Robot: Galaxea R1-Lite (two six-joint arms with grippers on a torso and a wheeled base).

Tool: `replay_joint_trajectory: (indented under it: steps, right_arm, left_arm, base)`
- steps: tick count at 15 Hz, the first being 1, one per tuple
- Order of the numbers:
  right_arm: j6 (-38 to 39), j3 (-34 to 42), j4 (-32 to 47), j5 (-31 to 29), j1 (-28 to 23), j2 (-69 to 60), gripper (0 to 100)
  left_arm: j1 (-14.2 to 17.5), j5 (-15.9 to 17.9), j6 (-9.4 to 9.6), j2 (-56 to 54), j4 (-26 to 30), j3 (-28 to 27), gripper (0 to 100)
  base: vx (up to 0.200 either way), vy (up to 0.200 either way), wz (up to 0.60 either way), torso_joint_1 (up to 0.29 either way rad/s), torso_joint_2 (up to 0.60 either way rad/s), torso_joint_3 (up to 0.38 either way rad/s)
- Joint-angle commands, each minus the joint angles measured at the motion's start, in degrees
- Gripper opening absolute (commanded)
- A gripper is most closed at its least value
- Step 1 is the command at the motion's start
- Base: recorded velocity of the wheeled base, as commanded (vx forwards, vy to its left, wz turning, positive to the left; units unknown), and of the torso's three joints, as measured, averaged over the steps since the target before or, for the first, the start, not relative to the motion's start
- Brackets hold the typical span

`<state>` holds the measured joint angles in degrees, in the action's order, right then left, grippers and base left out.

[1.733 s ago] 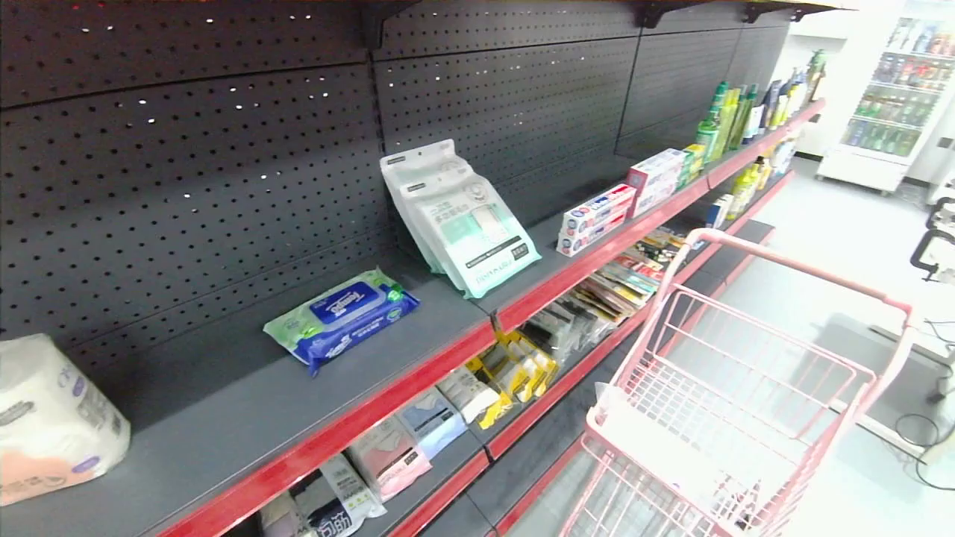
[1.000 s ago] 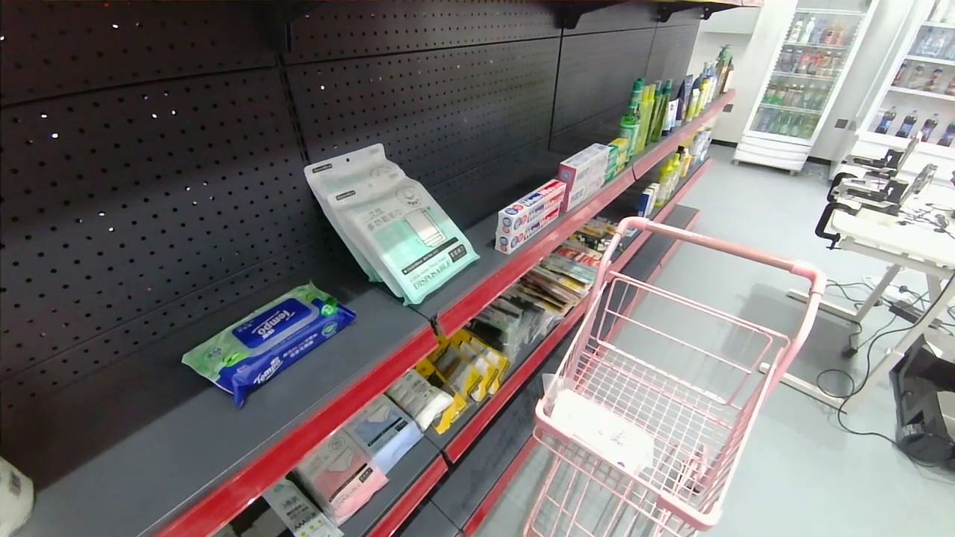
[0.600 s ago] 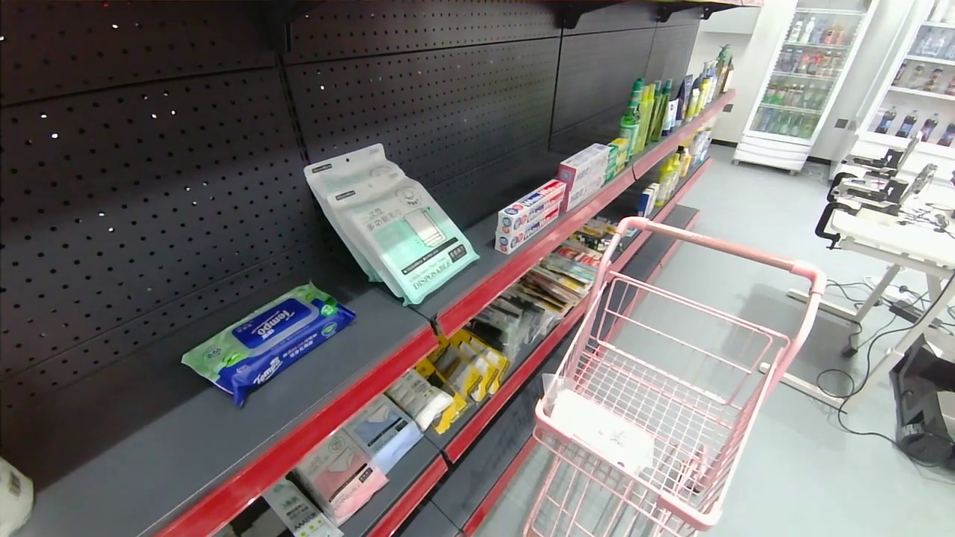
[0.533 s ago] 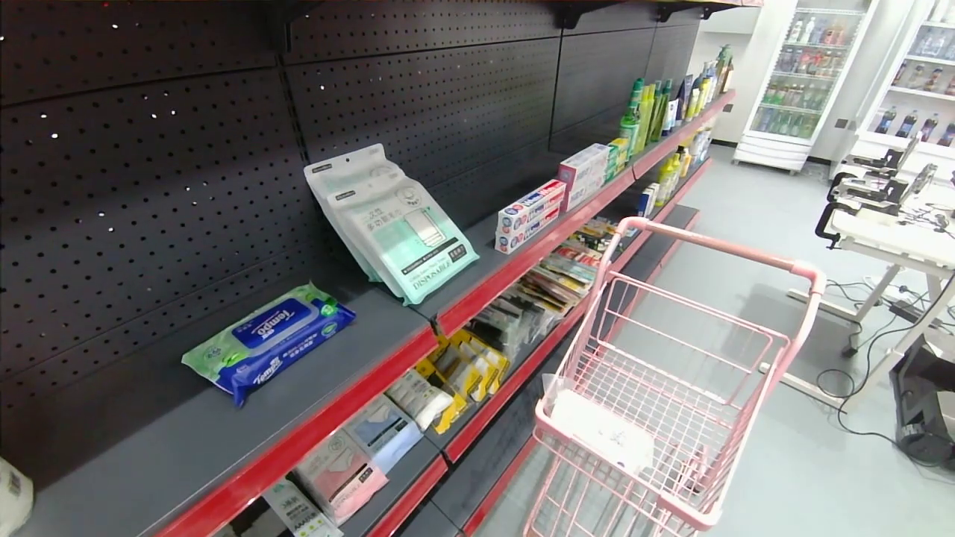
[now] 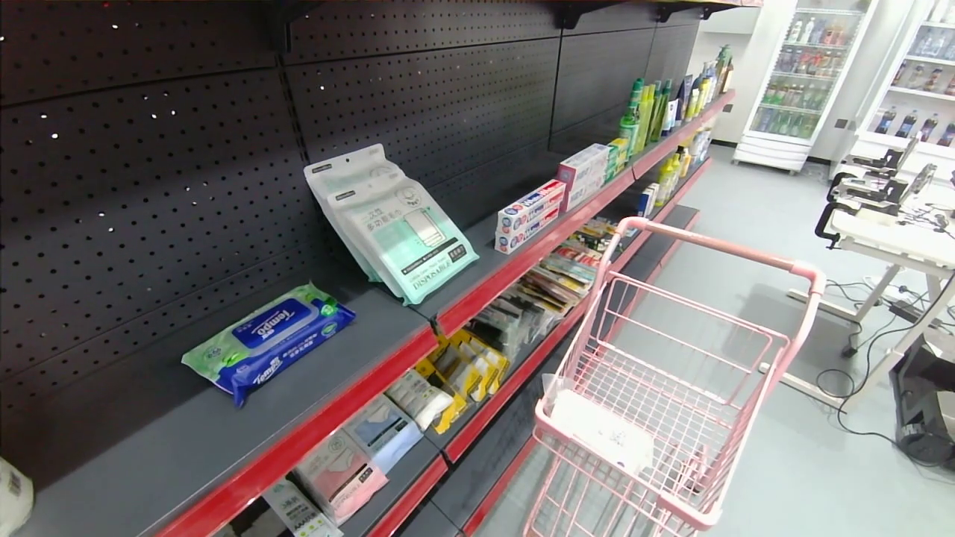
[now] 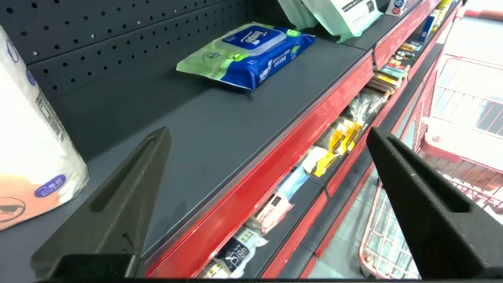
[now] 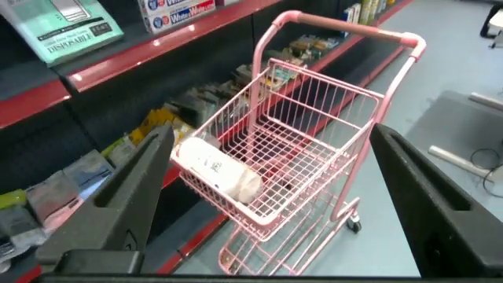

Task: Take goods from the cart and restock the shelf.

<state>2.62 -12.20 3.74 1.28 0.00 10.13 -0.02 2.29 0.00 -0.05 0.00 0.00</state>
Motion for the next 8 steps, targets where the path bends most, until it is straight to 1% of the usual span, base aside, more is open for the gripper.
replay_joint_trajectory:
  steps: [1, 2, 3, 4, 5, 6, 8]
  right_arm:
    - [-0.2, -28.3, 12.7, 2.6, -0.4, 46.5, 100]
    - [-2.5, -28.9, 12.6, 3.8, -1.2, 55.1, 100]
    - [-6.1, -29.4, 12.6, 3.6, -1.7, 63.0, 100]
    - [-10.6, -29.3, 12.6, 3.6, -3.2, 69.7, 100]
    - [-13.2, -29.5, 12.5, 3.8, -4.0, 72.8, 100]
    - [-20.1, -29.0, 8.9, 4.0, -5.3, 78.9, 100]
    - [-27.1, -28.3, 1.5, 4.0, -5.3, 86.4, 100]
  left_arm:
    - [0.0, 0.0, 0.00, 0.0, 0.0, 0.0, 100]
    - [0.0, 0.0, 0.00, 0.0, 0.0, 0.0, 100]
    - [0.0, 0.0, 0.00, 0.0, 0.0, 0.0, 100]
    - [0.0, 0.0, 0.00, 0.0, 0.0, 0.0, 100]
    - [0.0, 0.0, 0.00, 0.0, 0.0, 0.0, 100]
    - [0.0, 0.0, 0.00, 0.0, 0.0, 0.0, 100]
    - [0.0, 0.0, 0.00, 0.0, 0.0, 0.0, 100]
  base:
    - [0.000, 0.000, 0.00, 0.000, 0.00, 0.000]
    - [0.000, 0.000, 0.00, 0.000, 0.00, 0.000]
    - [0.000, 0.000, 0.00, 0.000, 0.00, 0.000]
    - [0.000, 0.000, 0.00, 0.000, 0.00, 0.000]
    - [0.000, 0.000, 0.00, 0.000, 0.00, 0.000]
    - [0.000, 0.000, 0.00, 0.000, 0.00, 0.000]
    - [0.000, 0.000, 0.00, 0.000, 0.00, 0.000]
